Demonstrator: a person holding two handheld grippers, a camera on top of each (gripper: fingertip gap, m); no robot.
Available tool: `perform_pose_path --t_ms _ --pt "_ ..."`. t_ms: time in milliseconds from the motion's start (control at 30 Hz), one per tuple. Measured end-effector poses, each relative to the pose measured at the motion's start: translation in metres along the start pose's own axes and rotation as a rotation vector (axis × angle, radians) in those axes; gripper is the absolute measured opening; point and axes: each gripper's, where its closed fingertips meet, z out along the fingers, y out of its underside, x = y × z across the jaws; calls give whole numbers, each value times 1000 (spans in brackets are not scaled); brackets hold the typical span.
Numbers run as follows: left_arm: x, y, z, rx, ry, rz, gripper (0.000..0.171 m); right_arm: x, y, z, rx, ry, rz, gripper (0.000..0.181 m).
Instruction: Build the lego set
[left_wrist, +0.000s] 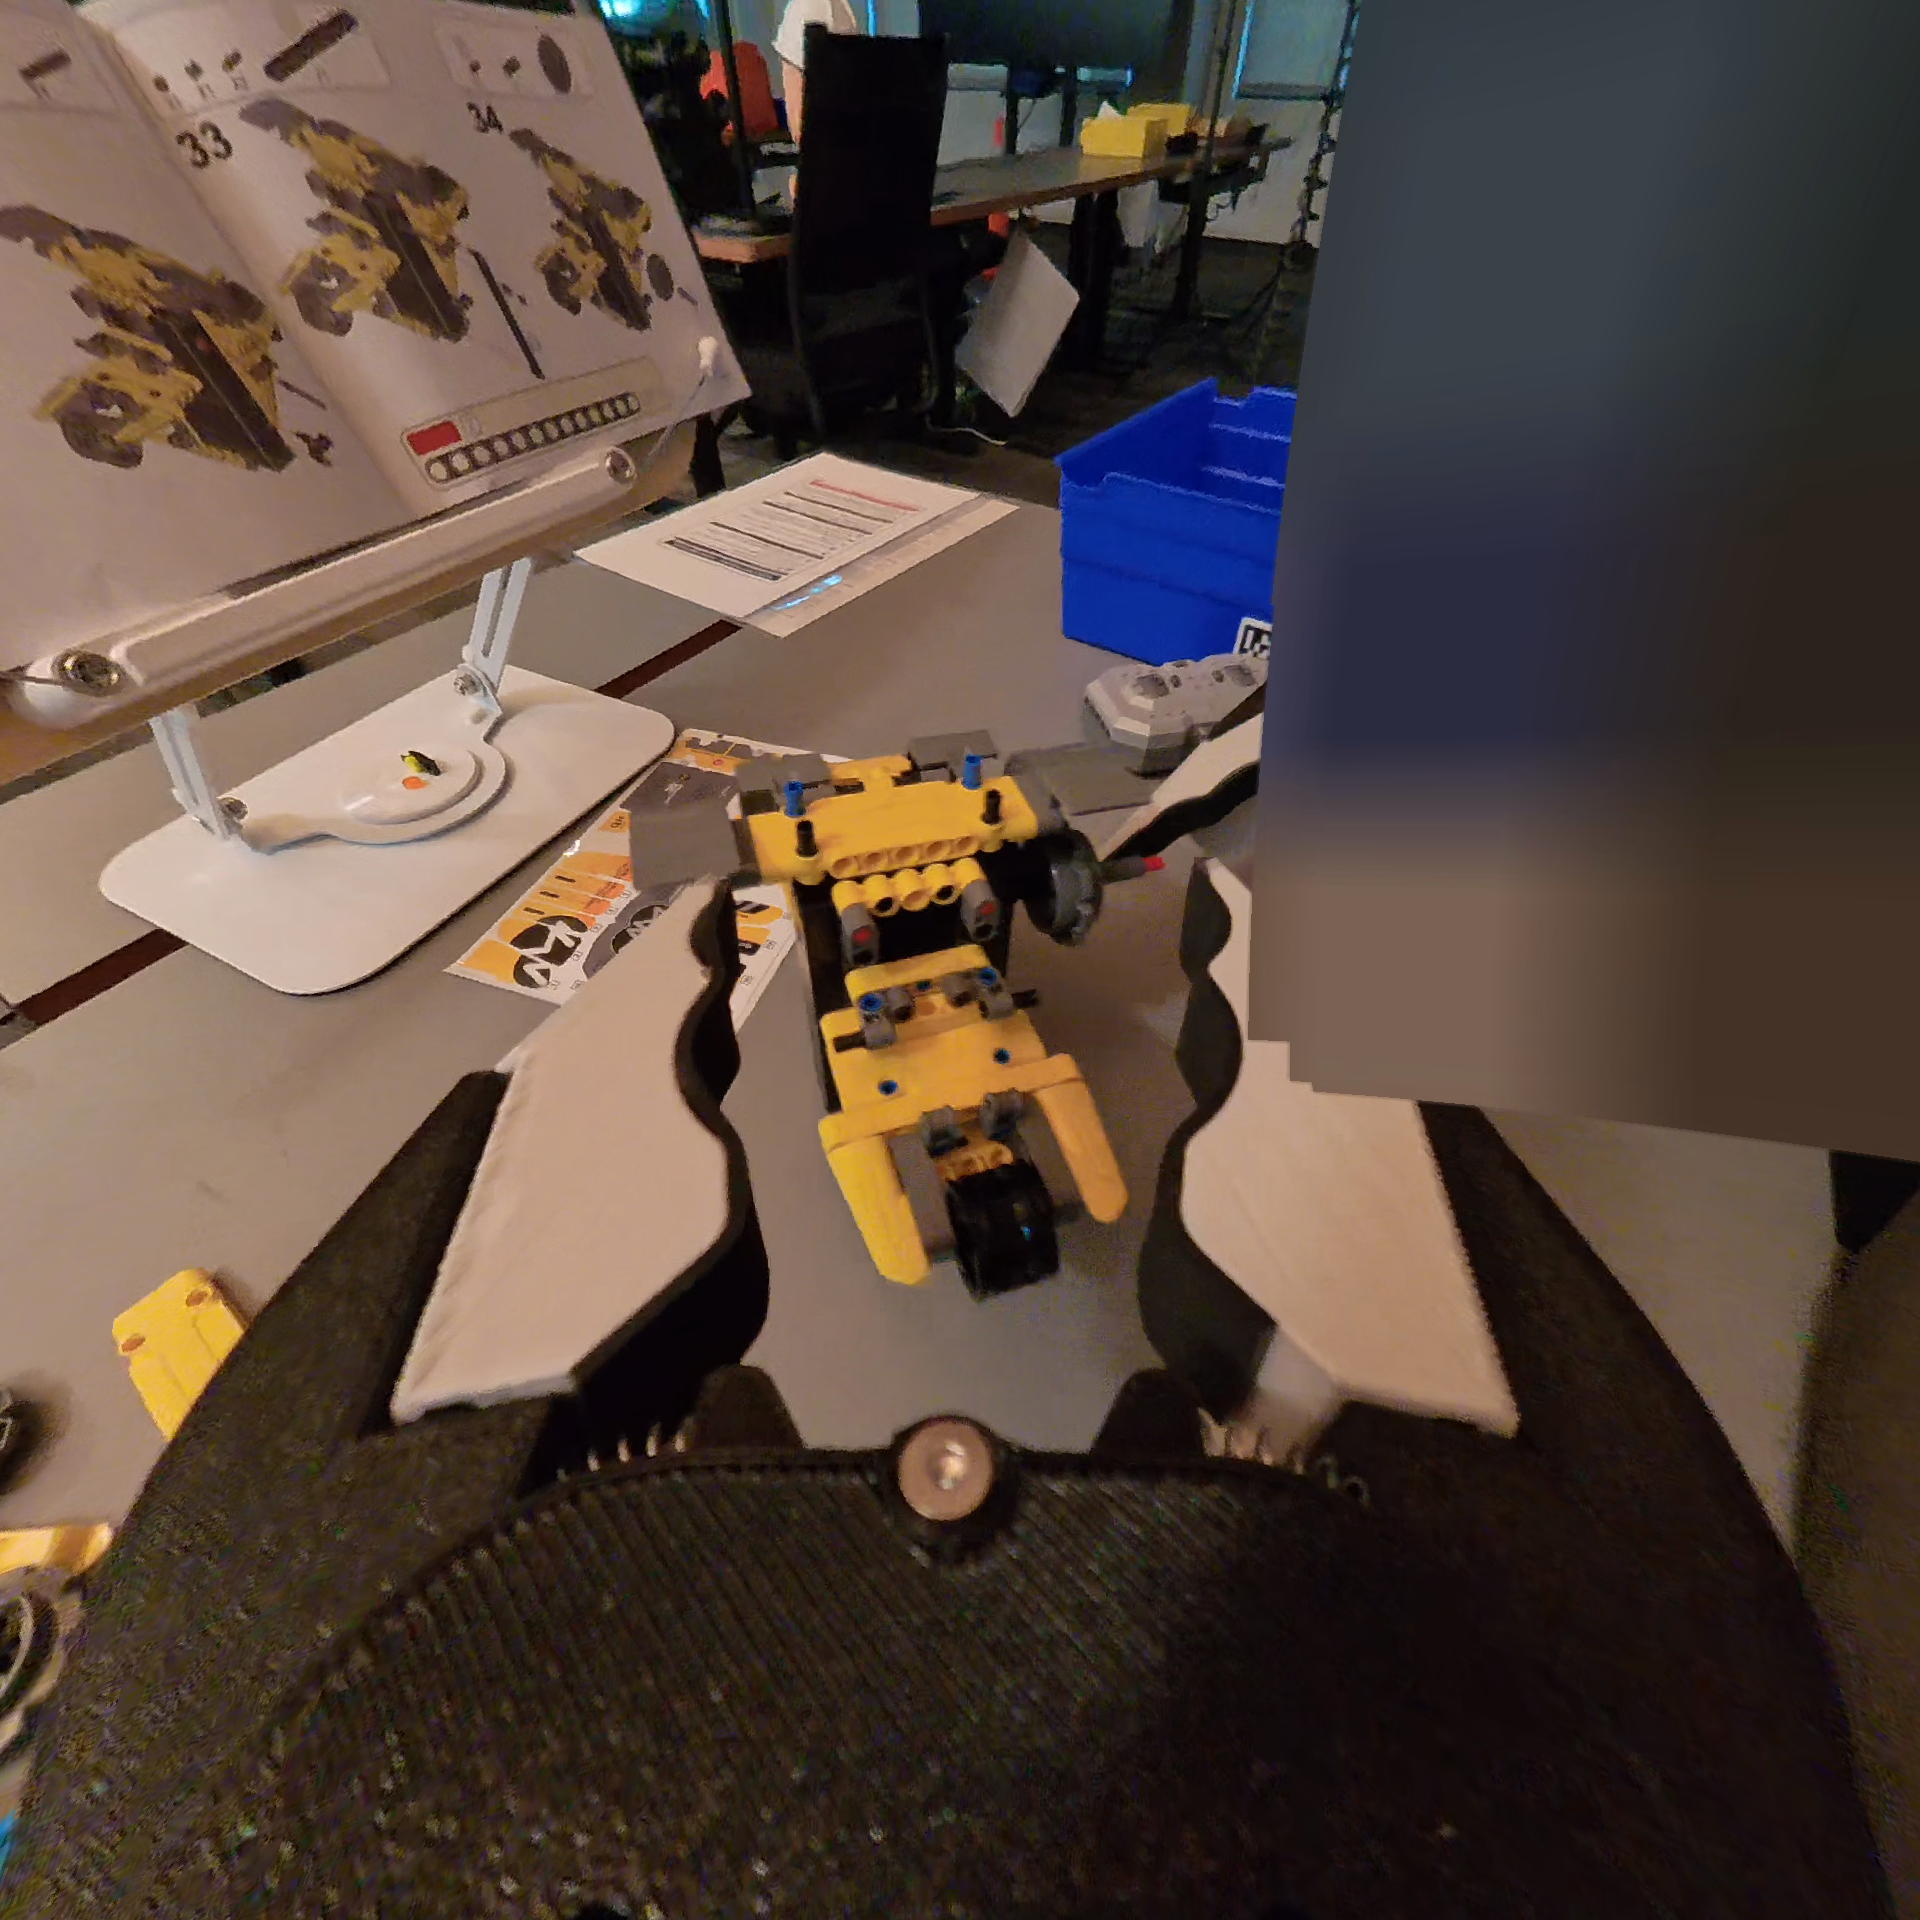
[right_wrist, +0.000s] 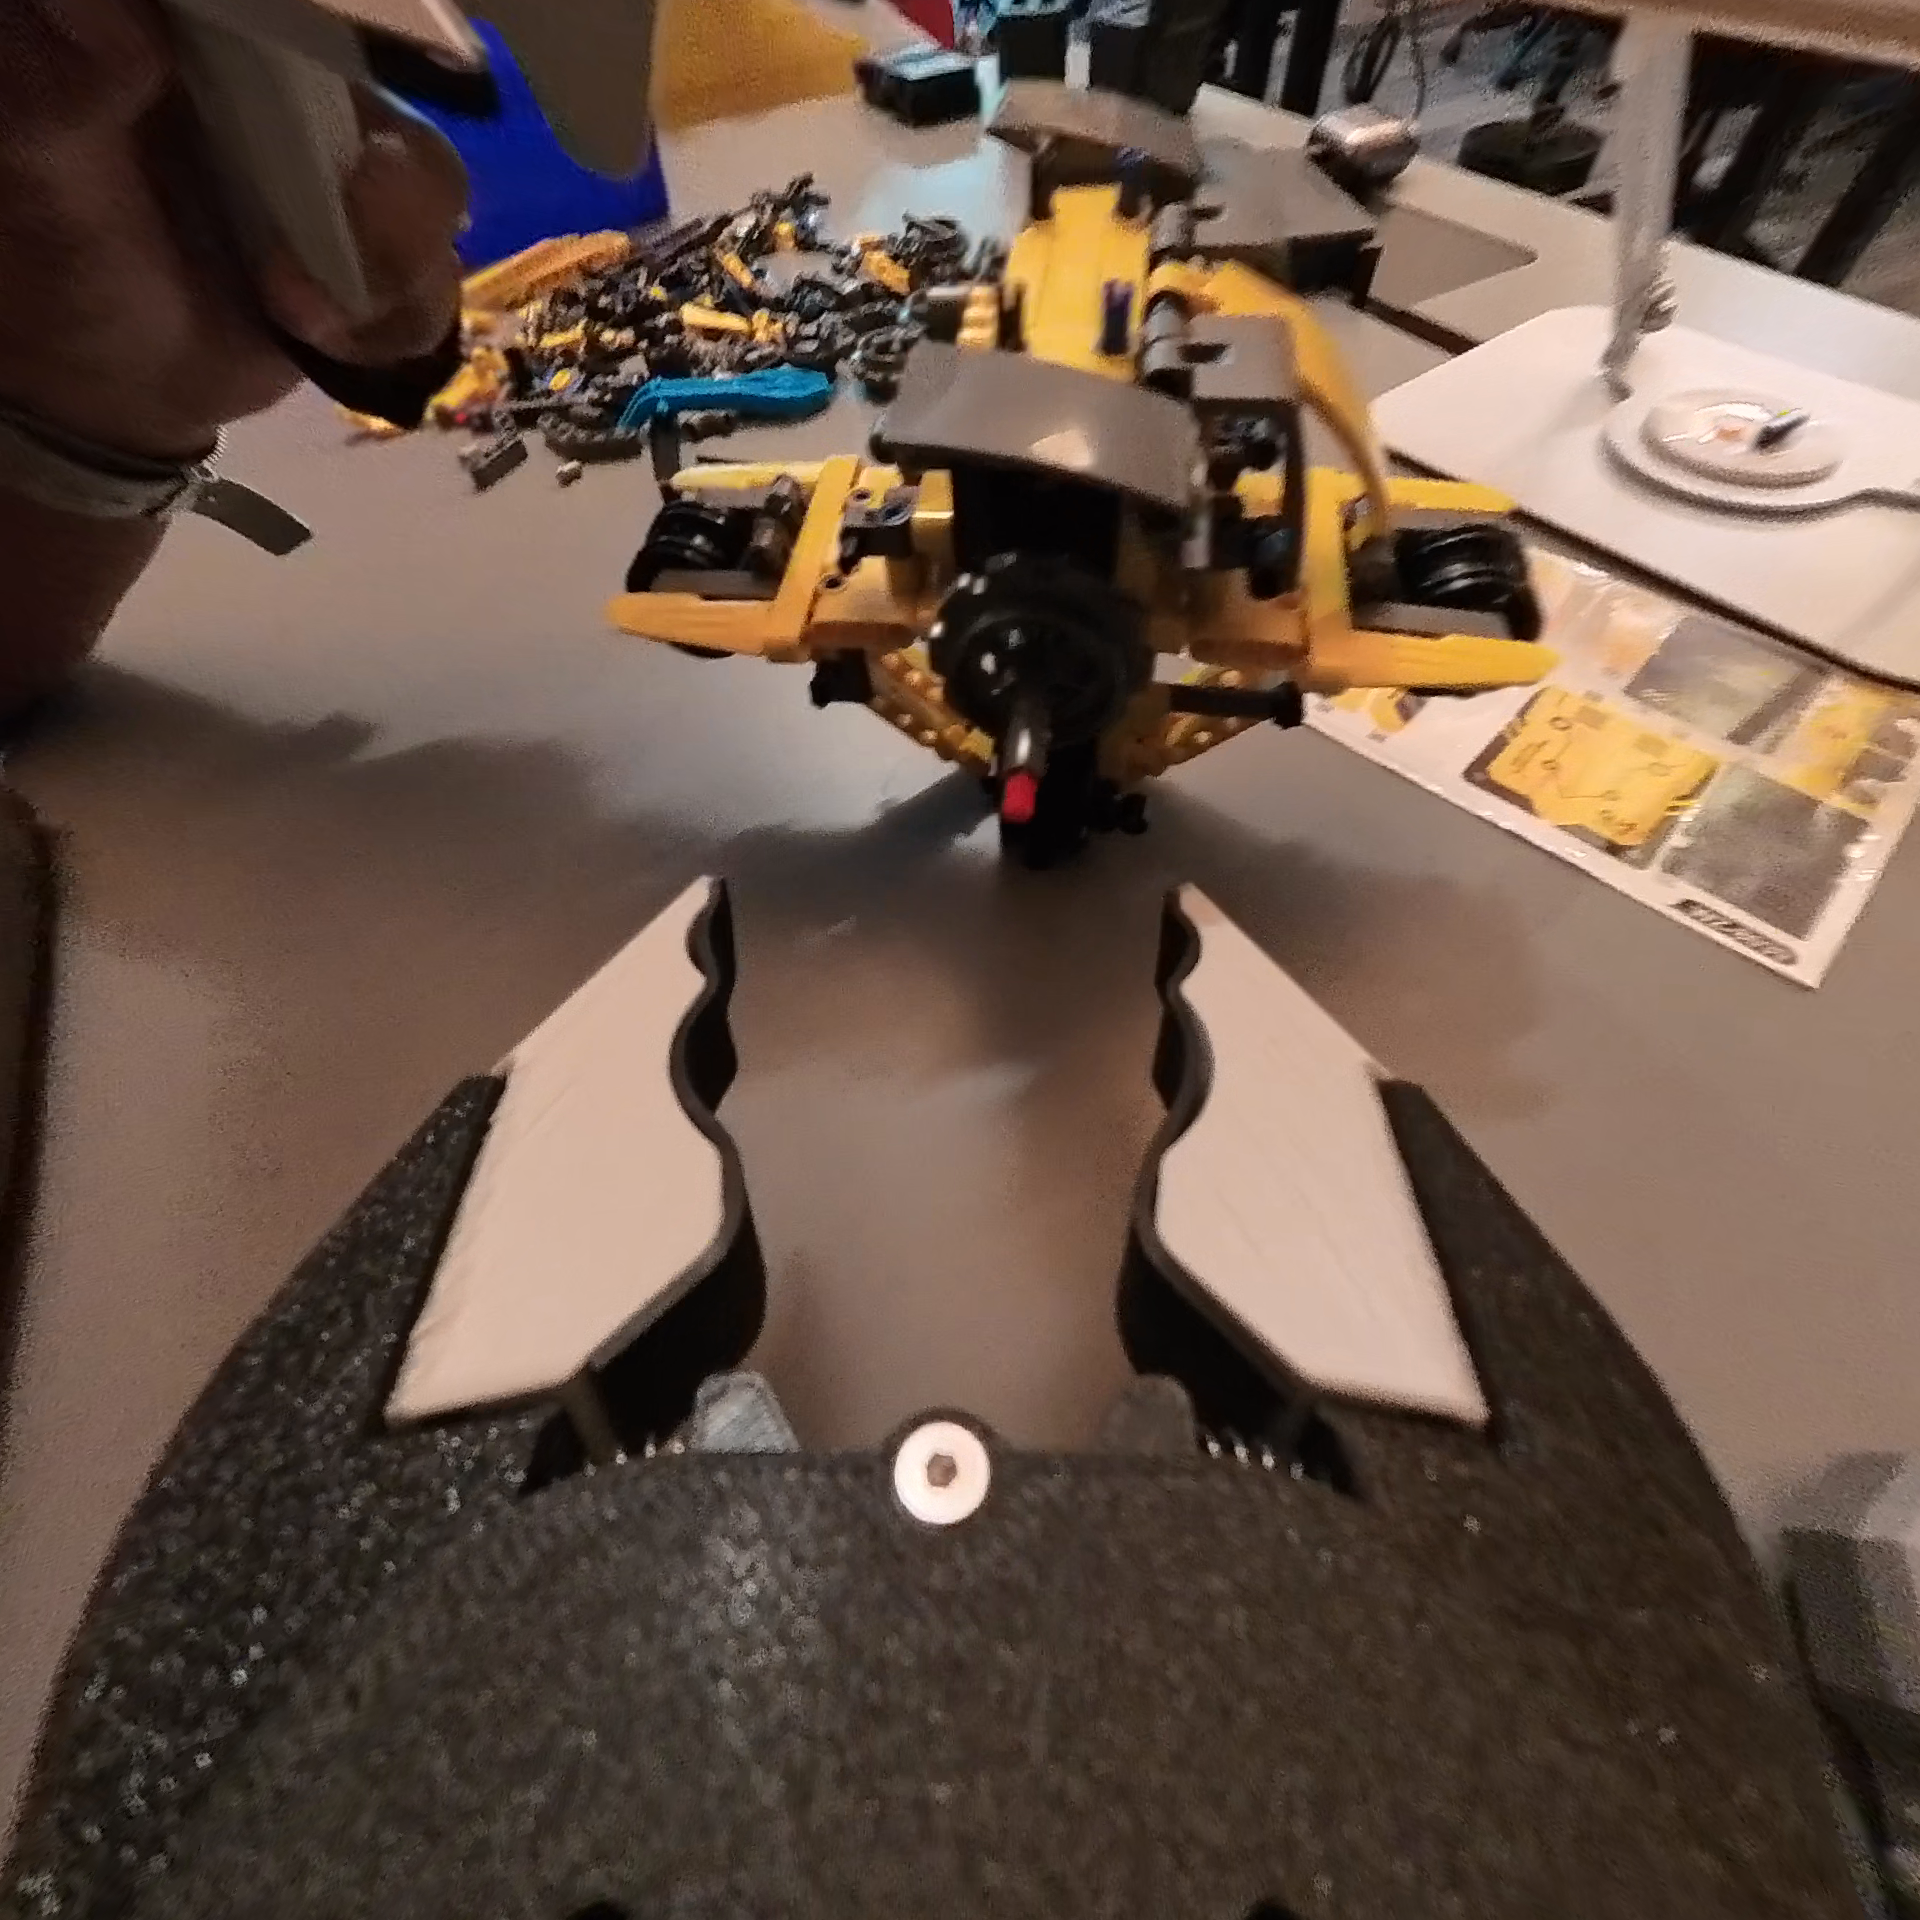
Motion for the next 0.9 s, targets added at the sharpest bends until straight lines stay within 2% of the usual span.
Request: perform_pose_path --t_ms 67,167,300,367,467,500,633,700,767,800,867,900 --pt "11 6 -12 8 -21 12 83 -8 6 4 -39 -16 -10 79" --pt "29 36 -28 -48 -50 -6 82 -20 14 8 -93 -51 -10 66" --pt "51 96 -43 -253 -57 -31 69 -29 30 13 -193 -92 26 60" --pt "62 111 -47 -276 -22 -66 59 -44 26 13 -175 -167 35 54" --pt "75 117 -45 -268 47 -103 51 -73 16 14 -132 -284 16 45" --pt "78 119 -43 -272 61 -98 45 -80 14 16 -121 -296 -6 43" --pt "86 124 -31 -316 97 -63 42 -97 20 21 -151 -296 -112 41" --pt "93 127 -26 -330 124 -51 36 -106 22 20 -154 -318 -147 24" --pt "104 127 -23 -326 163 -51 17 -112 24 17 -158 -344 -182 0" --pt "111 126 -22 -318 195 -56 3 -114 26 16 -169 -352 -196 0" --pt "119 125 -21 -309 218 -68 0 -115 28 12 -172 -375 -218 0" --pt "121 125 -21 -310 220 -64 0 -115 27 9 -163 -389 -208 12"
